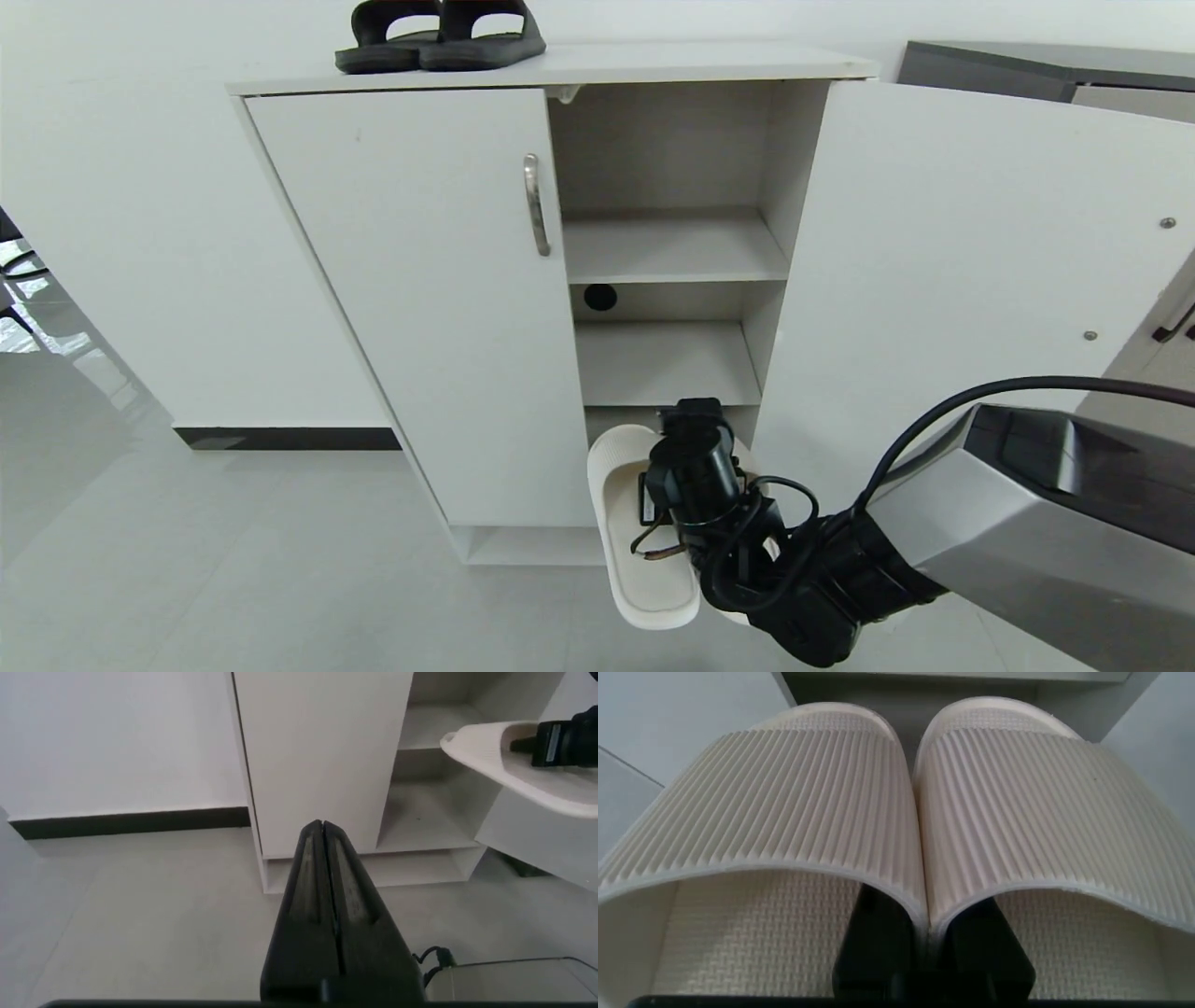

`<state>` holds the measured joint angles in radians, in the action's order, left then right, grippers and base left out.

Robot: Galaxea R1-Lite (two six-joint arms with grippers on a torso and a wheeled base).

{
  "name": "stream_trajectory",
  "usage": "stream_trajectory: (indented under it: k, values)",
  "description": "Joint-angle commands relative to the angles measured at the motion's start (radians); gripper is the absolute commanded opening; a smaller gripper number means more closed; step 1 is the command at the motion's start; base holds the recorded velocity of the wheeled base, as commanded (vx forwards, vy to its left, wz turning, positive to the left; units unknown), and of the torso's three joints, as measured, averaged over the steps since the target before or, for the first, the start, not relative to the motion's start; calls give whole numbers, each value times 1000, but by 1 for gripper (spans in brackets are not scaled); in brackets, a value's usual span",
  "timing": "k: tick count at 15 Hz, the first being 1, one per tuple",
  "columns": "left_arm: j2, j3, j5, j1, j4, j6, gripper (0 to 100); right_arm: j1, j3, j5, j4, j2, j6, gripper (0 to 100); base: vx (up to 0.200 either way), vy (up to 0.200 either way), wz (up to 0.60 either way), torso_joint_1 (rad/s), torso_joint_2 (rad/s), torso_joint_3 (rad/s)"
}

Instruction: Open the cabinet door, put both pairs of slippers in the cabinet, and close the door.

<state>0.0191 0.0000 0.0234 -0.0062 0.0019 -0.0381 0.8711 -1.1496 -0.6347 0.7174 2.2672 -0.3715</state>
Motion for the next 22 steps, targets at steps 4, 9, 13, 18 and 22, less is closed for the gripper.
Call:
stream_trajectory:
  k: [4, 9, 13, 18, 22]
  values:
    - [7, 0, 1, 0, 0, 1, 0, 6, 7, -2, 28, 5, 2, 0, 0, 0, 0, 6, -2, -190]
    - [-19, 0, 3, 5, 0, -23, 0, -4, -13, -89, 375, 72, 289, 0, 0, 0, 0, 3, 3, -197]
    - [-19, 0, 7, 5, 0, -23, 0, -14, -107, -111, 401, 80, 362, 0, 0, 0, 0, 2, -1, -63]
    - [-19, 0, 7, 5, 0, -23, 0, -23, -108, -114, 223, 64, 218, 0, 0, 0, 0, 0, 0, 0]
    - [-19, 0, 7, 5, 0, -19, 0, -23, -111, -132, 221, 63, 215, 0, 0, 0, 0, 0, 0, 0]
